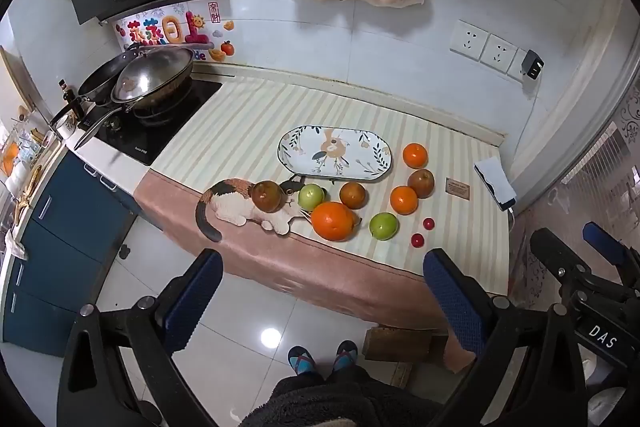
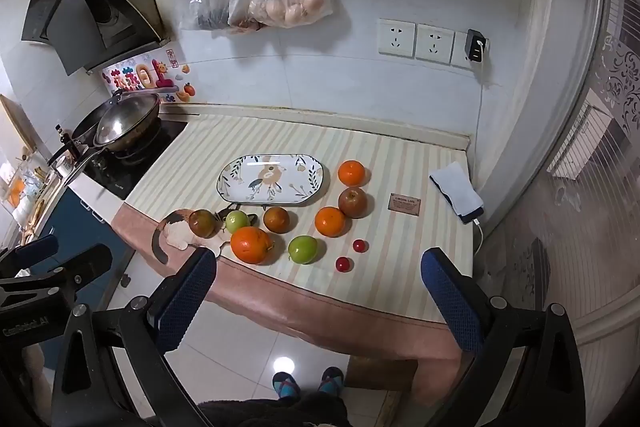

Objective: Organize fruits

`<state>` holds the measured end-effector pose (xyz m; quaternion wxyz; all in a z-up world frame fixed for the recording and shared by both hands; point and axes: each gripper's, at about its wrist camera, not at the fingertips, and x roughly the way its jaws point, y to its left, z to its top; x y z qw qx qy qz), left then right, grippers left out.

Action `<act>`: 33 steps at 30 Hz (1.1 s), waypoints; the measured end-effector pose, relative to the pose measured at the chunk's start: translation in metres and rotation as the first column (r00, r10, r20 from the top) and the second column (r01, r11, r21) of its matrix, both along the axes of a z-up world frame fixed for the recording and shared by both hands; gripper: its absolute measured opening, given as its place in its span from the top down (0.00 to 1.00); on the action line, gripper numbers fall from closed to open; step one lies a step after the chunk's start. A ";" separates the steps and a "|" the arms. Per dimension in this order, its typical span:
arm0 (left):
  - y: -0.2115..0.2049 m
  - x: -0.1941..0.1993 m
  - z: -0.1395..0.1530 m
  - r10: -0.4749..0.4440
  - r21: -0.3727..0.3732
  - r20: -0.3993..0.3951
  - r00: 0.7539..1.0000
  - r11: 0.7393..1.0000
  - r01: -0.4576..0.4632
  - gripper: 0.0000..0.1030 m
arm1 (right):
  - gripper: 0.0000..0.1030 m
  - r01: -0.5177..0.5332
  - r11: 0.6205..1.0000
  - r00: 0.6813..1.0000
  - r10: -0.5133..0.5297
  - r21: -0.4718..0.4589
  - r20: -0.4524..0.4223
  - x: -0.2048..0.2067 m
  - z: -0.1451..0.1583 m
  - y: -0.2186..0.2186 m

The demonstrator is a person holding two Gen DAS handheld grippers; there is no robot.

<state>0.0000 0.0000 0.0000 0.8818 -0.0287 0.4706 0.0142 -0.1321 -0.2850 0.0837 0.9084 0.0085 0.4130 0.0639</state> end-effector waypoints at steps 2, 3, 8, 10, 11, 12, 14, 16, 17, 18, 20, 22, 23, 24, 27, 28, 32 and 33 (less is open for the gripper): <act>0.000 0.000 0.000 0.000 0.001 -0.004 1.000 1.000 0.000 0.00 | 0.00 -0.003 1.000 1.000 0.003 0.000 0.001 0.000 0.000 0.000; 0.000 0.000 0.000 0.000 0.002 -0.003 1.000 1.000 0.000 0.00 | 0.00 -0.003 1.000 1.000 0.003 0.000 0.002 0.000 0.000 0.000; 0.000 0.001 -0.001 0.001 -0.002 -0.003 1.000 1.000 -0.001 0.00 | 0.00 -0.003 1.000 1.000 0.003 0.000 0.005 0.002 -0.001 0.001; 0.000 0.000 0.000 0.000 0.002 -0.002 1.000 1.000 0.000 0.00 | 0.00 -0.002 1.000 1.000 0.002 -0.003 0.009 -0.002 0.001 0.001; 0.000 0.001 -0.001 -0.001 0.001 -0.002 1.000 1.000 0.001 0.00 | 0.00 -0.002 1.000 1.000 0.002 -0.006 0.009 -0.002 0.001 0.002; 0.000 0.000 0.000 0.000 0.000 0.000 1.000 1.000 0.000 0.00 | 0.00 -0.001 1.000 1.000 0.001 -0.007 0.008 -0.002 0.001 0.002; 0.000 0.000 0.000 -0.001 0.000 0.000 1.000 1.000 0.001 0.00 | 0.00 -0.001 1.000 1.000 0.001 -0.007 0.008 -0.002 0.001 0.002; 0.000 0.000 0.000 -0.002 0.000 0.000 1.000 1.000 0.002 0.00 | 0.00 0.001 1.000 1.000 -0.001 -0.006 0.008 -0.003 0.001 0.001; 0.000 0.000 0.000 0.000 -0.001 0.001 1.000 1.000 0.000 0.00 | 0.00 0.002 1.000 1.000 -0.002 -0.008 0.007 -0.003 0.001 0.001; 0.000 0.000 -0.001 0.000 -0.002 0.001 1.000 1.000 0.000 0.00 | 0.00 0.002 1.000 1.000 -0.002 -0.009 0.007 -0.003 0.001 0.001; 0.000 0.000 0.000 0.001 -0.002 0.001 1.000 1.000 -0.001 0.00 | 0.00 0.003 1.000 1.000 -0.003 -0.012 0.008 -0.002 0.000 -0.003; 0.000 0.000 0.000 0.001 -0.001 0.003 1.000 1.000 -0.001 0.00 | 0.00 0.003 1.000 1.000 -0.003 -0.015 0.007 -0.003 -0.001 0.001; 0.000 0.000 0.000 0.001 0.000 0.003 1.000 1.000 -0.001 0.00 | 0.00 0.003 1.000 1.000 -0.003 -0.015 0.007 -0.003 -0.001 0.000; 0.000 0.000 0.000 0.001 -0.001 0.003 1.000 1.000 -0.001 0.00 | 0.00 0.005 1.000 1.000 -0.005 -0.013 0.009 -0.003 -0.001 0.002; -0.001 0.000 0.000 -0.001 0.001 0.003 1.000 1.000 0.001 0.00 | 0.00 0.004 1.000 1.000 -0.004 -0.012 0.011 -0.004 -0.001 0.001; 0.000 0.000 0.000 0.000 -0.002 0.003 1.000 1.000 0.000 0.00 | 0.00 0.003 1.000 1.000 -0.003 -0.011 0.012 -0.004 -0.001 0.001; 0.000 0.000 0.000 0.001 -0.001 0.005 1.000 1.000 -0.001 0.00 | 0.00 0.005 1.000 1.000 -0.005 -0.015 0.009 -0.008 0.007 0.011; 0.000 0.000 0.000 0.001 -0.002 0.005 1.000 1.000 -0.001 0.00 | 0.00 0.004 1.000 1.000 -0.004 -0.015 0.010 -0.008 0.007 0.011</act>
